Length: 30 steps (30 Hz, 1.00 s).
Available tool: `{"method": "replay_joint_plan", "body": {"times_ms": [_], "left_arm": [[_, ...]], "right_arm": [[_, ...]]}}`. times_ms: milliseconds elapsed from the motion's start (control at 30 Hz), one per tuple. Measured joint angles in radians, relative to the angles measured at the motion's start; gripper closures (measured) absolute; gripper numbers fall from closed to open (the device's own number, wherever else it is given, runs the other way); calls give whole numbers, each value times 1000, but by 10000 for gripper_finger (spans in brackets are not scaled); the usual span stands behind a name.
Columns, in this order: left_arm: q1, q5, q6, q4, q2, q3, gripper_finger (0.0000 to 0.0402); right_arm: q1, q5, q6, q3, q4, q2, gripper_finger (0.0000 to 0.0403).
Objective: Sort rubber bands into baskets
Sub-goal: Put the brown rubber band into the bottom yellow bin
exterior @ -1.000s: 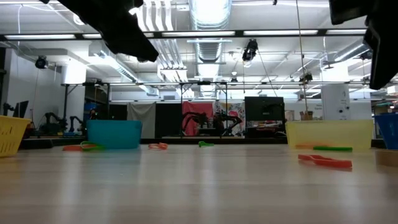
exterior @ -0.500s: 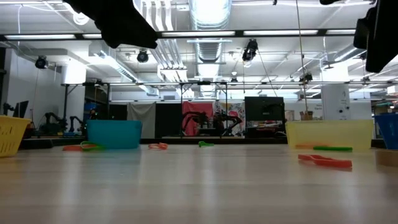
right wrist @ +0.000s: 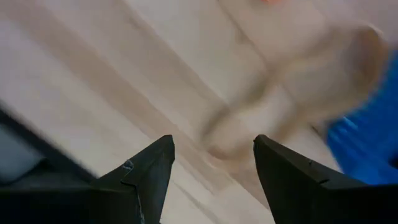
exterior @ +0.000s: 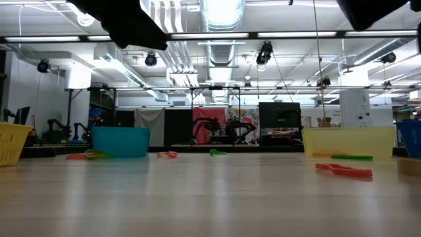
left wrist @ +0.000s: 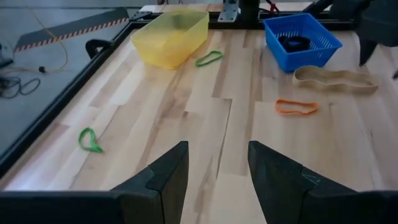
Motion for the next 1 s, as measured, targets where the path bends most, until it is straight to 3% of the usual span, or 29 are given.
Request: {"method": "replay_joint_plan", "body": {"times_ms": [100, 367, 867, 1000], "left_arm": [[0, 0, 29, 4, 0, 0, 251], [0, 0, 84, 3, 0, 0, 251], [0, 0, 106, 2, 0, 0, 251], [0, 0, 103, 3, 0, 0, 251]], "right_arm": [[0, -43, 33, 101, -118, 67, 189], [21, -47, 121, 258, -132, 200, 189], [28, -110, 103, 311, -255, 374, 190], [28, -114, 71, 313, -243, 387, 211]]}}
